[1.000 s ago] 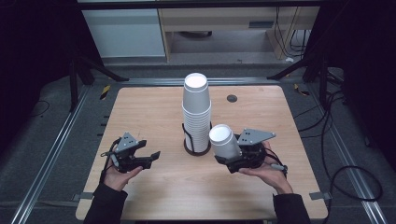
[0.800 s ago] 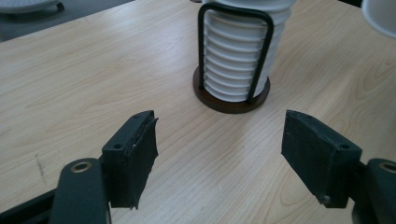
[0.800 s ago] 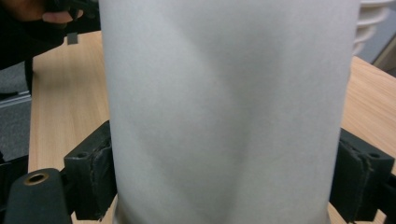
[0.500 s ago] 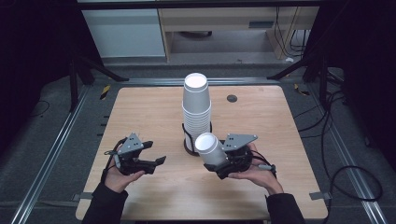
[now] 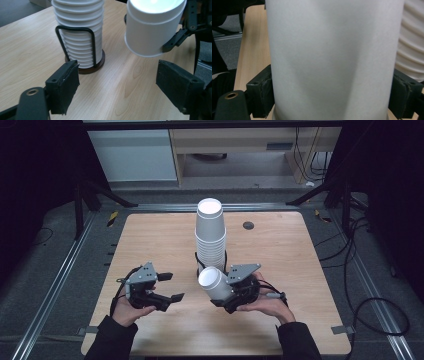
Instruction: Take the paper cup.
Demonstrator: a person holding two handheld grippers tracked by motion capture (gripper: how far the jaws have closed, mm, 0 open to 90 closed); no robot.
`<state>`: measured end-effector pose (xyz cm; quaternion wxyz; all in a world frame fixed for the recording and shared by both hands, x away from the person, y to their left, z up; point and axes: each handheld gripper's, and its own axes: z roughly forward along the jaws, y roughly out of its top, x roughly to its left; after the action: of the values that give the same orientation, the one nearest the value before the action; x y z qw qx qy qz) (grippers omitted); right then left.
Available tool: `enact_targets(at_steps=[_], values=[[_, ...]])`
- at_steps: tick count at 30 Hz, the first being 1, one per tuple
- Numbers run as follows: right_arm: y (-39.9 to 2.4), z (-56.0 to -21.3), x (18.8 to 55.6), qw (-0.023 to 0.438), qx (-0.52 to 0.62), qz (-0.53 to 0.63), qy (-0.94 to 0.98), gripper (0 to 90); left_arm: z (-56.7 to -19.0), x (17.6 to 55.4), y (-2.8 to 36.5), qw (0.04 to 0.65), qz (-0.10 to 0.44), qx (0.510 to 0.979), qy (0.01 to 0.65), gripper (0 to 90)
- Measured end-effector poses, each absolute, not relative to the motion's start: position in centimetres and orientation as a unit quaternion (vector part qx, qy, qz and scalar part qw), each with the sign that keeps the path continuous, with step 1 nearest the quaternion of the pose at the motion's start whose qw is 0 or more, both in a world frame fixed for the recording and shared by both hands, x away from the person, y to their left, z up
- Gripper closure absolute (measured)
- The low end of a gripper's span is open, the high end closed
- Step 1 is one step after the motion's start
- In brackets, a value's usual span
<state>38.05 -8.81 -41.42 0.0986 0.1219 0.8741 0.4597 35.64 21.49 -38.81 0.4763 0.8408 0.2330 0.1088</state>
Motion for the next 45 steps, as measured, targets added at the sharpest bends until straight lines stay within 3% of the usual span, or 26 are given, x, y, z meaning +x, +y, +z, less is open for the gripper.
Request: enact_targets(at_steps=[29, 45], values=[[-4.0, -43.6, 37.4, 0.073, 0.061, 0.412, 0.906, 13.1, -39.3, 35.3, 18.4, 0.453, 0.048, 0.869, 0.192, 11.6], [-2.2, -43.6, 37.1, 0.07, 0.043, 0.404, 0.911, 13.1, -39.8, 35.4, 17.9, 0.439, 0.04, 0.877, 0.192, 13.2]])
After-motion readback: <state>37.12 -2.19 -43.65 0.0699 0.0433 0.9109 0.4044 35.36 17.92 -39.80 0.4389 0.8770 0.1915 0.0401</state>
